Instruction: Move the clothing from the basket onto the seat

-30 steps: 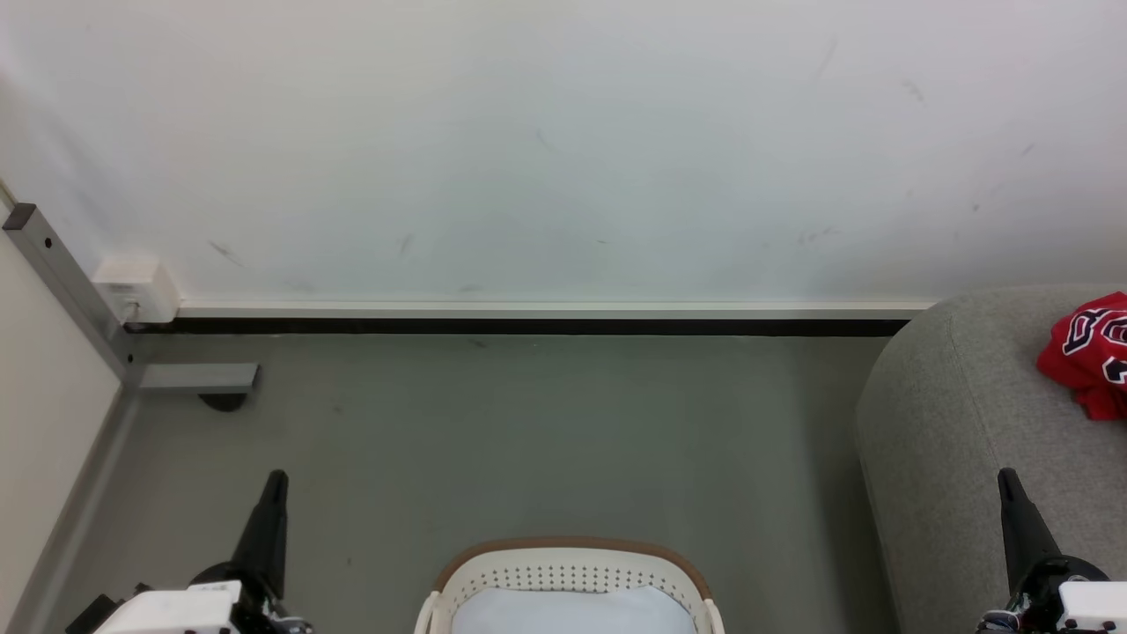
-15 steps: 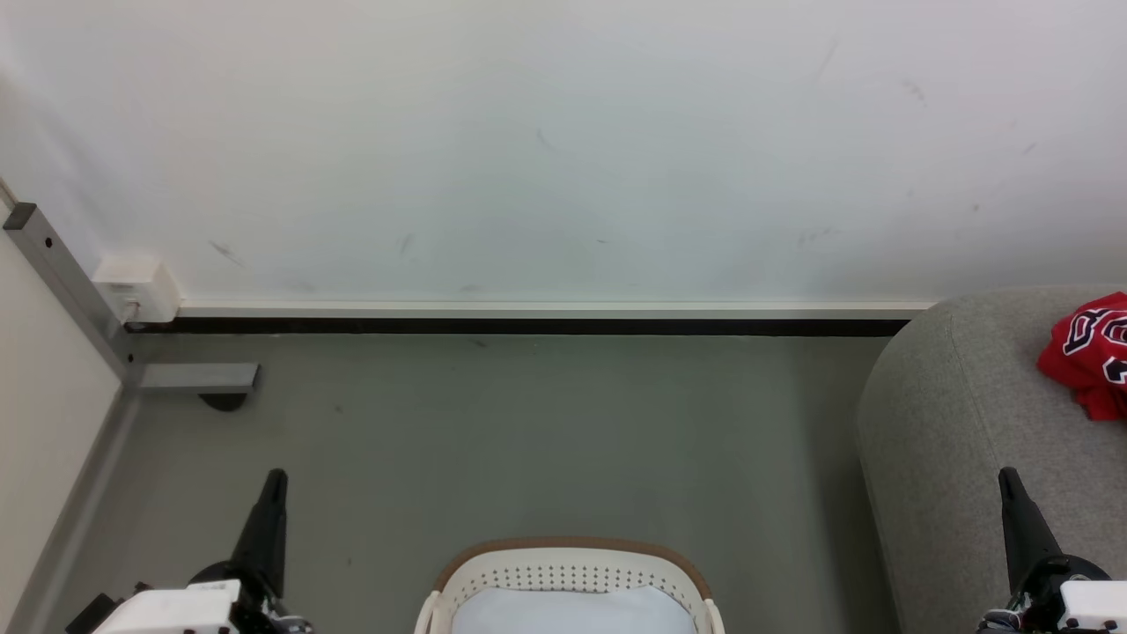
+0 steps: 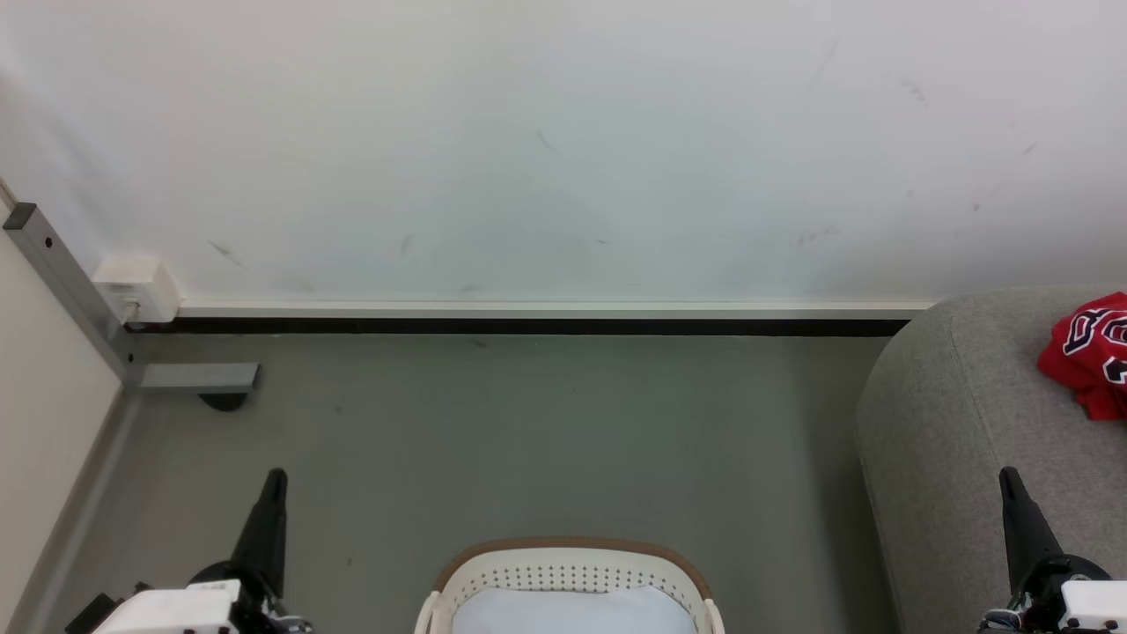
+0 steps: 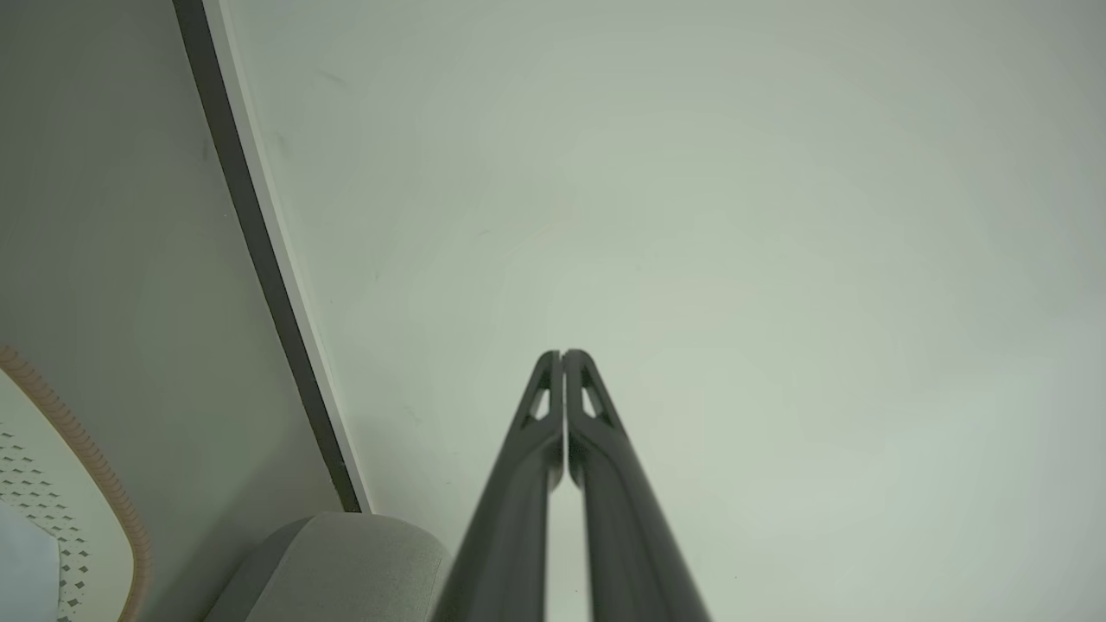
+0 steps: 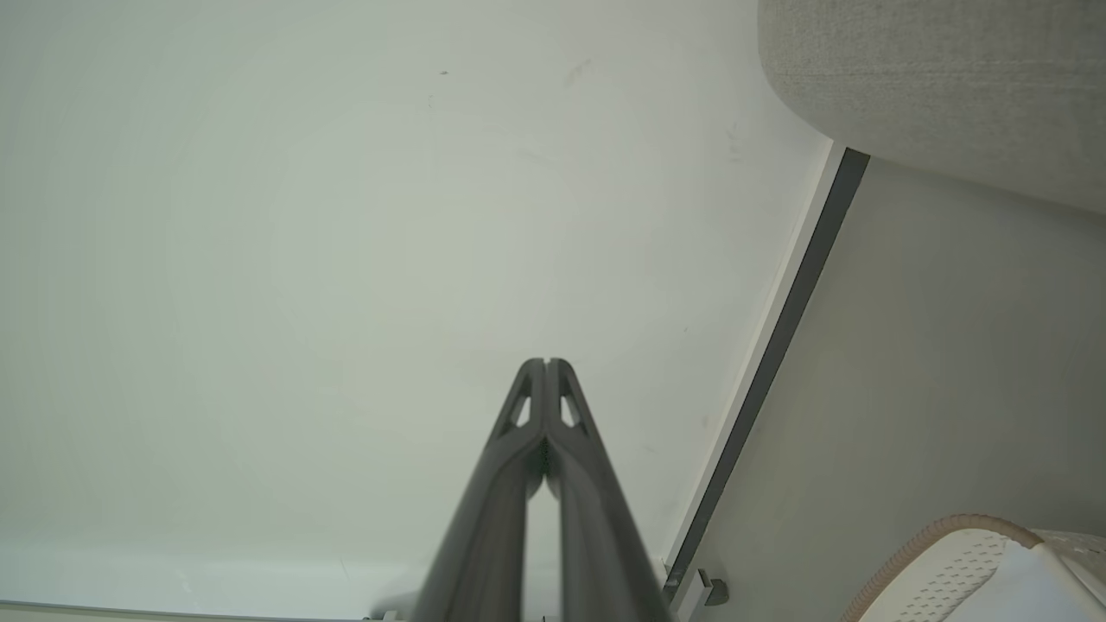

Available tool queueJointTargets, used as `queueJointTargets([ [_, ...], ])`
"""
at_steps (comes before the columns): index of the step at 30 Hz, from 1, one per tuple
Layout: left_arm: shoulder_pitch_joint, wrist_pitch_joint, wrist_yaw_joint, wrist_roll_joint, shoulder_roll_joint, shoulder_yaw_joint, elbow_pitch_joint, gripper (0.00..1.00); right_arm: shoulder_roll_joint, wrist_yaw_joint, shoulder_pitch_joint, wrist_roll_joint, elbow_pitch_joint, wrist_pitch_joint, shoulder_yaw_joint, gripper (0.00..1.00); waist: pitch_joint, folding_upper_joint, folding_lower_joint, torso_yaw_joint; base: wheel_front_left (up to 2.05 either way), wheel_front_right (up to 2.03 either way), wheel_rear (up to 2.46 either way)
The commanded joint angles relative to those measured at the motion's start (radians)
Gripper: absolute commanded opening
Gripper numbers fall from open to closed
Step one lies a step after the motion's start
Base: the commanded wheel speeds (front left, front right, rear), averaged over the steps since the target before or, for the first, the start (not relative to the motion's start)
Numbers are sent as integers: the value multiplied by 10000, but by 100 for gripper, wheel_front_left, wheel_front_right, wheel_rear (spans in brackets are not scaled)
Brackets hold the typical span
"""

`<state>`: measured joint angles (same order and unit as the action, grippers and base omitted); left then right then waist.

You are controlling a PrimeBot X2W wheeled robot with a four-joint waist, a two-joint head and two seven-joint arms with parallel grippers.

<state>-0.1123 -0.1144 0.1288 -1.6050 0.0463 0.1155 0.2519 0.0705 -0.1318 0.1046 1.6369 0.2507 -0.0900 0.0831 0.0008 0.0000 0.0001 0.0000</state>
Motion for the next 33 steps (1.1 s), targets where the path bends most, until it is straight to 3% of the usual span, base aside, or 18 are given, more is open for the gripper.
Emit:
queueJointTargets([
  [1,-61,-51,47,-121,73,21,-22,0,41,21,133,19,-51,-33,53,0,0,0,-1,0,0,0,0],
  [33,-59,-48,47,-123,73,18,-22,0,-7,21,139,-51,-44,-70,100,0,0,0,-1,0,0,0,0],
])
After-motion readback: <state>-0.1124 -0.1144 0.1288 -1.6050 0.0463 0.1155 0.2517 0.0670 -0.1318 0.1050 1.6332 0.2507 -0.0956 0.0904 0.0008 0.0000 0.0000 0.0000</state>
